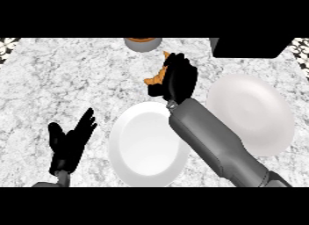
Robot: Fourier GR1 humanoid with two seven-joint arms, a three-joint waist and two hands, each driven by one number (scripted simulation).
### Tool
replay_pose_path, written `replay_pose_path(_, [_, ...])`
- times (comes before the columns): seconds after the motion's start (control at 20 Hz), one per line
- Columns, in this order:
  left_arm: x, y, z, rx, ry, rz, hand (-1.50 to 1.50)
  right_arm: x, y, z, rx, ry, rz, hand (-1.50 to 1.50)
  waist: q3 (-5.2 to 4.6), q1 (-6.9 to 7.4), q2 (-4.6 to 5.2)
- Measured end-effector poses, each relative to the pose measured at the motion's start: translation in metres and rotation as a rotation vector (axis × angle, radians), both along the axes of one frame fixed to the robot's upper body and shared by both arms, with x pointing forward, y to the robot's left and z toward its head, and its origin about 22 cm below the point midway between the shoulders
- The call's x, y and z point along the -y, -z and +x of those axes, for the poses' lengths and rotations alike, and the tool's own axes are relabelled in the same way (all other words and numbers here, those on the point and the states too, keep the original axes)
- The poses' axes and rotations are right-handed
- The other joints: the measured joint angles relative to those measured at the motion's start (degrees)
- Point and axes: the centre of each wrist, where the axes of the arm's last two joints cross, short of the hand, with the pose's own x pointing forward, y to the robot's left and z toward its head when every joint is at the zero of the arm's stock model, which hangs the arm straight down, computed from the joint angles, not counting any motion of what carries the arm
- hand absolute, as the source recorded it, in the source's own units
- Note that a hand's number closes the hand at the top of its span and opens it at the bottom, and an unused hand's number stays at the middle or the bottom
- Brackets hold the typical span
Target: Pick the croissant from the plate and place it in the plate
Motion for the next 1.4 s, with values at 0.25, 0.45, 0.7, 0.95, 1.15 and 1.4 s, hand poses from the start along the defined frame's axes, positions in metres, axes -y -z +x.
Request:
replay_pose_path(0.25, [-0.003, 0.000, 0.001, -0.002, -0.002, -0.001, 0.00, 0.006, -0.016, 0.015, 0.138, 0.108, -0.019, 1.50, 0.07, -0.36, 0.07])
replay_pose_path(0.45, [-0.006, 0.001, -0.001, -0.009, -0.018, -0.004, 0.00, 0.016, -0.020, 0.021, 0.227, 0.175, -0.004, 1.50, 0.18, -1.15, 0.00])
replay_pose_path(0.7, [-0.010, 0.002, -0.004, -0.006, -0.034, -0.006, 0.00, 0.036, -0.015, 0.023, 0.336, 0.250, 0.019, 1.50, 0.24, -1.96, 0.03])
replay_pose_path(0.95, [-0.015, 0.002, -0.006, 0.000, -0.054, -0.005, 0.00, 0.070, 0.009, 0.018, 0.402, 0.359, -0.019, 1.50, 0.30, -3.01, 0.08])
replay_pose_path(1.15, [-0.017, 0.002, -0.008, 0.007, -0.053, -0.009, 0.00, 0.113, 0.024, 0.012, 0.452, 0.474, -0.044, 1.50, 0.30, -3.06, 0.21])
replay_pose_path(1.4, [-0.011, -0.002, -0.004, 0.007, -0.038, -0.011, 0.00, 0.160, 0.042, -0.002, 0.498, 0.589, -0.035, 1.50, 0.27, -2.23, 0.57])
